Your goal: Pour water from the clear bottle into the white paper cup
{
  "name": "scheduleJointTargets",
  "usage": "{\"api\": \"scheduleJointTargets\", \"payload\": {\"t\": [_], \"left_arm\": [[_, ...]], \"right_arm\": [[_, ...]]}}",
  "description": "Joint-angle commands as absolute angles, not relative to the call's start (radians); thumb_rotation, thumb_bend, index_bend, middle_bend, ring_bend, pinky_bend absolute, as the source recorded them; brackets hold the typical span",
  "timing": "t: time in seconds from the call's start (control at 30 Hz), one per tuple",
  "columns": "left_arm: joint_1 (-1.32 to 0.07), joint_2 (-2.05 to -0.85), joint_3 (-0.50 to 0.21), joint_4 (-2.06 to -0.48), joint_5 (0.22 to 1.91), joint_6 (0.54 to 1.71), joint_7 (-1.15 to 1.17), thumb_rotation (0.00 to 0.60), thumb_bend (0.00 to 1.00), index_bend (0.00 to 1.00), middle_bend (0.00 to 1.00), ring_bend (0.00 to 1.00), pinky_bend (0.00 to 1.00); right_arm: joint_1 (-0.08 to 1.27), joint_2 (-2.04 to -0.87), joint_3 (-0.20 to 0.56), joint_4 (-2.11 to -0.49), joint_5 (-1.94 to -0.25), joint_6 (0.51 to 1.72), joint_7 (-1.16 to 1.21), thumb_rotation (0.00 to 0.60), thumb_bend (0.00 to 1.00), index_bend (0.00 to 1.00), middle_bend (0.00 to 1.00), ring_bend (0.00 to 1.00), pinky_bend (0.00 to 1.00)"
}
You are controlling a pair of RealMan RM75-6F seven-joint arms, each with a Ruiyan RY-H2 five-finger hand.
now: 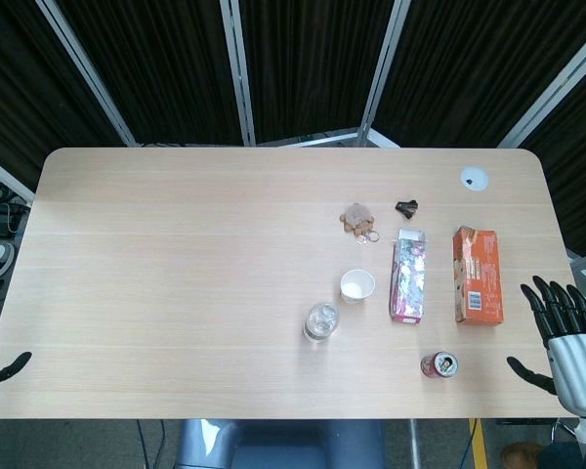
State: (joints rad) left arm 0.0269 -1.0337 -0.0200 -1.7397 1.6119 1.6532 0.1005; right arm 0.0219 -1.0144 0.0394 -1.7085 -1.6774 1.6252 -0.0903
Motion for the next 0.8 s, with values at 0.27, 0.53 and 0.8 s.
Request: {"api": "scheduleJointTargets", "payload": {"t": [0.27,0.53,0.8], "left_arm": [[0.023,-1.038,-0.023,-1.741,1.602,1.643,0.108,0.6,0.0,0.0,0.0,0.0,0.0],[-0.004,-1.061,-0.035,-1.744,1.575,1.596,0.161,0.6,0.0,0.0,0.0,0.0,0.0],[-0.018,-1.088,-0.047,-1.749,1.544,1.574,0.216,0.6,0.0,0.0,0.0,0.0,0.0]], "right_arm": [[0.057,-0.995,0.015,-1.717,-1.665,1.527,-0.001,0.6,0.0,0.0,0.0,0.0,0.0],[0.214,-1.026,-0.038,-1.526,-1.805,1.368,0.438,0.6,0.0,0.0,0.0,0.0,0.0],[0.36,-1.167,-0.077,-1.31,-1.94,1.328,0.711,0.6,0.0,0.0,0.0,0.0,0.0]]}}
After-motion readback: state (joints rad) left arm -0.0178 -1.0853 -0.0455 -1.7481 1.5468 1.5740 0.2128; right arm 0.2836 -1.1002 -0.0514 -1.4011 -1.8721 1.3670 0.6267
